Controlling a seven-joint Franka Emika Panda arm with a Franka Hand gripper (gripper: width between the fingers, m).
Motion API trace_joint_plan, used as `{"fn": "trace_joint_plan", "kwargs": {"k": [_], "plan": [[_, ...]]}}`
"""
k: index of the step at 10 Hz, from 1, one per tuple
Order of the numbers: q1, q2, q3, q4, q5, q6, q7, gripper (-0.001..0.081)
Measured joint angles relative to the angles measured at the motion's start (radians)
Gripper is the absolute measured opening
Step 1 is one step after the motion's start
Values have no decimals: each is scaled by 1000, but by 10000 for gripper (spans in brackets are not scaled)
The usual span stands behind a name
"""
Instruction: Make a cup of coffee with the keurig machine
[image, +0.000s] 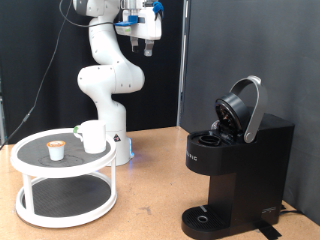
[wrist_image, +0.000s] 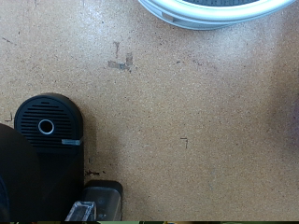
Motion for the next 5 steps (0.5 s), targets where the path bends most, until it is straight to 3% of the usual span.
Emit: {"fn": "trace_joint_plan", "kwargs": {"k": [5], "plan": [[-35, -103, -120, -70, -72, -9, -139, 735]]}}
